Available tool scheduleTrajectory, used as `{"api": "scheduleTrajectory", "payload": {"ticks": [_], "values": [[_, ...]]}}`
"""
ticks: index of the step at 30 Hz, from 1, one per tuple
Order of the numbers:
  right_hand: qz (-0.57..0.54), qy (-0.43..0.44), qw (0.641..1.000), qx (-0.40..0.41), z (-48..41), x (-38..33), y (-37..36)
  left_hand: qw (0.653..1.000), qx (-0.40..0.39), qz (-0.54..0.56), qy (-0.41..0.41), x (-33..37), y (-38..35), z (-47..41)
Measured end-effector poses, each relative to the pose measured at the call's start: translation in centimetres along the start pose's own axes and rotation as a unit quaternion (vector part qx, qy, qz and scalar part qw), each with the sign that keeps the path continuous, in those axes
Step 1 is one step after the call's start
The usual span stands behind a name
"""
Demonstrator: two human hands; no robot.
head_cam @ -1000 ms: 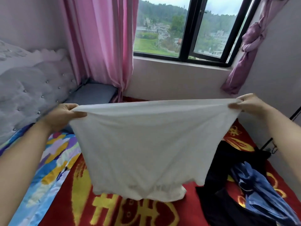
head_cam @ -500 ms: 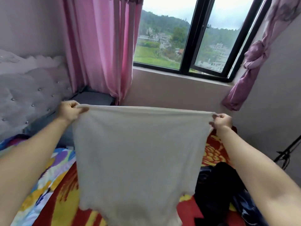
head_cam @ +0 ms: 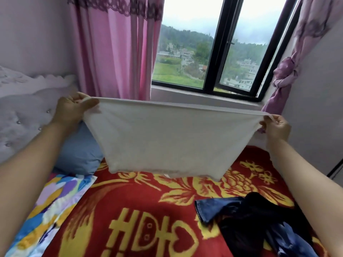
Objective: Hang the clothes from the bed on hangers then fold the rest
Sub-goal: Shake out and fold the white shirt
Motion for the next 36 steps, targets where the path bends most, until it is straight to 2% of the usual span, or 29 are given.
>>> {"api": "scheduleTrajectory", "payload": {"ticks": [4, 8, 12, 16, 20, 24, 27, 29, 36], "values": [[0.031, -0.034, 0.998, -0.053, 4.5, 5.1, 2.5, 0.992, -0.082, -0.066, 0.066, -5.7, 2.1, 4.3], [0.095, -0.12, 0.983, -0.106, 10.1, 14.4, 6.4, 0.972, -0.14, -0.101, 0.16, -13.7, 3.8, 11.9], [0.164, -0.217, 0.951, -0.146, 16.4, 22.6, 11.0, 0.941, -0.182, -0.167, 0.233, -20.6, 6.2, 20.3], [0.263, -0.252, 0.909, -0.201, 22.2, 26.9, 14.4, 0.896, -0.229, -0.237, 0.299, -25.9, 8.8, 28.0], [0.365, -0.26, 0.848, -0.283, 27.2, 29.6, 16.4, 0.851, -0.263, -0.275, 0.361, -29.3, 10.8, 35.3], [0.461, -0.243, 0.776, -0.356, 31.2, 31.6, 18.2, 0.815, -0.307, -0.303, 0.388, -31.2, 11.9, 41.3], [0.527, -0.241, 0.698, -0.421, 34.3, 33.9, 20.0, 0.78, -0.347, -0.338, 0.396, -32.6, 12.6, 45.1], [0.556, -0.243, 0.652, -0.455, 36.3, 35.2, 21.2, 0.758, -0.364, -0.365, 0.399, -33.5, 13.0, 47.2], [0.613, -0.246, 0.546, -0.515, 40.0, 37.1, 23.0, 0.709, -0.412, -0.417, 0.393, -35.0, 13.5, 51.5]]}}
Point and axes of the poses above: each hand's wrist, its own z-axis away from the middle knuckle, its own y-axis out of the back of the hand, x = y × z, the point moved 9 cm from there along -z, towards the middle knuckle
